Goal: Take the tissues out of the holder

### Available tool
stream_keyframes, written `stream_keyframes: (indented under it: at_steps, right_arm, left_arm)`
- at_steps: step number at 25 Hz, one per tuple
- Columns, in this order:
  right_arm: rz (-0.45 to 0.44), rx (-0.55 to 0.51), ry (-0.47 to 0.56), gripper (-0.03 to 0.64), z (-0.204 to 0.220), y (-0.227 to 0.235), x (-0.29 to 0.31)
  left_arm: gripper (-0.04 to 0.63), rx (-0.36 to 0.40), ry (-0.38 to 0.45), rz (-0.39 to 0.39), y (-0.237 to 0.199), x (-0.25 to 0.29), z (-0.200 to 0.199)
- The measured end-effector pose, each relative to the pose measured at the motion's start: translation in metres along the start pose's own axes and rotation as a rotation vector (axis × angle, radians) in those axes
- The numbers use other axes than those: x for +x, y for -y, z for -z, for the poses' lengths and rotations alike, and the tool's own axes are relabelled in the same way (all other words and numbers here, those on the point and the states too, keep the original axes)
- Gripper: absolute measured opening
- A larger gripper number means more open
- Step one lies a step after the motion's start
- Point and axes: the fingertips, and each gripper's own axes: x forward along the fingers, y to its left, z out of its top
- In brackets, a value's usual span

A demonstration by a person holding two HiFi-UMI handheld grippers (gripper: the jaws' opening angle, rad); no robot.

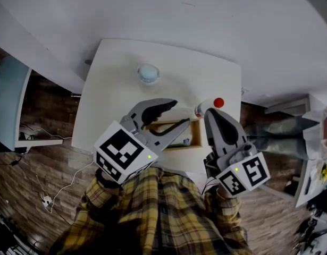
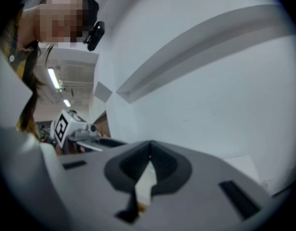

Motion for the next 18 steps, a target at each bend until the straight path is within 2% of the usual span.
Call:
stream_keyframes:
  at_steps: [8,14,18]
  right_arm:
    - [0.029,0.049,-0.013,0.011,0.016,0.008,-0.011]
    - [0.038,0.073,-0.025,0.011,0.026,0.010,-0.014]
    - [0.032,0.084,-0.039,0.011,0.032,0.007,-0.013]
  left_arm:
    - [0.181,0.084,-0.251,0.098,0.019,0.022,0.070]
    - [0.181,0.087,-0.415,0.184,0.030,0.032,0.122]
    - [0.181,0.087,-0.499,0.214,0.031,0.032,0.150]
